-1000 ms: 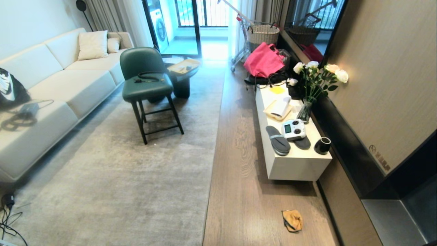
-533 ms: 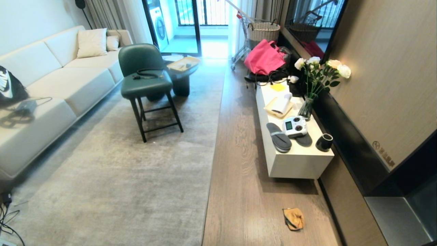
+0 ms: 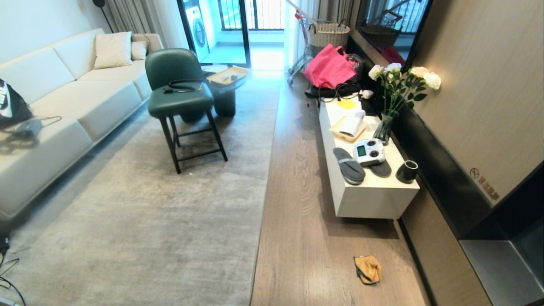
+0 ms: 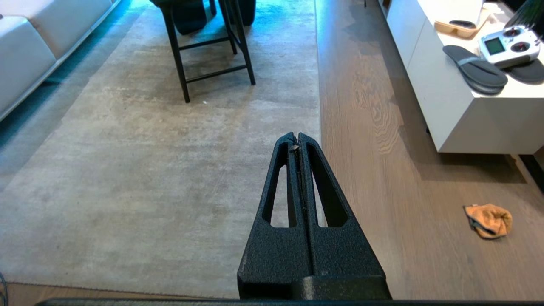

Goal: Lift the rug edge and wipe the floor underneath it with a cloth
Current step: Pick up the rag

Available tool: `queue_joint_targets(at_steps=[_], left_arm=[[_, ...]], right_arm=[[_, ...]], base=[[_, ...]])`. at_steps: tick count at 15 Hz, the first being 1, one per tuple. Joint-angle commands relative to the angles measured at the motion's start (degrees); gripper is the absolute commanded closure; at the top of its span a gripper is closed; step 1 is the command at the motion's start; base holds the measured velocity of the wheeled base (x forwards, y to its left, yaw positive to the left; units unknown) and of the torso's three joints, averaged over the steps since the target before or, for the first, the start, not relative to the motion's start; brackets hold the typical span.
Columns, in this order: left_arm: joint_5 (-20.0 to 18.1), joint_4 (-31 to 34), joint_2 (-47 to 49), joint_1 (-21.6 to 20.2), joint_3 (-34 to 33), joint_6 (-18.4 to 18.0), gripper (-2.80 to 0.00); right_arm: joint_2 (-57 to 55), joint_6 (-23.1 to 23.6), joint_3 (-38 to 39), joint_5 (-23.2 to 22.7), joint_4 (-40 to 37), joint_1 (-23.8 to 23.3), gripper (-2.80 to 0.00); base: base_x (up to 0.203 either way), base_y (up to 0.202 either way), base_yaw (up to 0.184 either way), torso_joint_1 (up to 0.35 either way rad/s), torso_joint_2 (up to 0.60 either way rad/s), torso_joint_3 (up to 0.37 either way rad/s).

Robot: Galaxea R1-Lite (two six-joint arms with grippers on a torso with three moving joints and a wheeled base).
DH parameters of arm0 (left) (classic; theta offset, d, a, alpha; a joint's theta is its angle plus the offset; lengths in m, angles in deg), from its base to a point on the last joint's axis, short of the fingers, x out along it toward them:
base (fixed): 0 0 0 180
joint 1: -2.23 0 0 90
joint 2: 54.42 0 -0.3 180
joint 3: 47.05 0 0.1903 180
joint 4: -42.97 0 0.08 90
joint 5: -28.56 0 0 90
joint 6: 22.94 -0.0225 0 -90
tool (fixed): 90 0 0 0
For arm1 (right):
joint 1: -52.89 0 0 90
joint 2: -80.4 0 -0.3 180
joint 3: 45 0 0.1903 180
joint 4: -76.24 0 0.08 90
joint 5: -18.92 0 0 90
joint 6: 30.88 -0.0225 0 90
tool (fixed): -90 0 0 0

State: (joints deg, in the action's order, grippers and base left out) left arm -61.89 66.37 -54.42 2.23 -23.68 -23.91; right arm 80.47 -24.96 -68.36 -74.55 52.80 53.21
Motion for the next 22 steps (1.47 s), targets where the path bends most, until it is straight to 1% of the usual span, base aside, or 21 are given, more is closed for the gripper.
queue_joint_targets(at_steps=[1,13,22], left_arm=[[0.01,0.05,0.00,0.00,0.00,0.01,0.00],[0.01,-0.01,0.00,0.00,0.00,-0.05,0.00],[0.01,0.02,0.00,0.00,0.00,0.01,0.00]], right_arm=[[-0.07,0.05,0.00,-0.04,-0.01,0.03,0.00],[-0.07,0.05,0.00,-0.04,-0.01,0.03,0.00],[-0.07,0.05,0.00,-0.04,-0.01,0.03,0.00]], base=[[0.000,0.000,0.000,-0.145,0.38,0.250],[0.000,0.000,0.000,-0.171,0.52,0.345],[0.000,0.000,0.000,-0.078,0.46,0.382]])
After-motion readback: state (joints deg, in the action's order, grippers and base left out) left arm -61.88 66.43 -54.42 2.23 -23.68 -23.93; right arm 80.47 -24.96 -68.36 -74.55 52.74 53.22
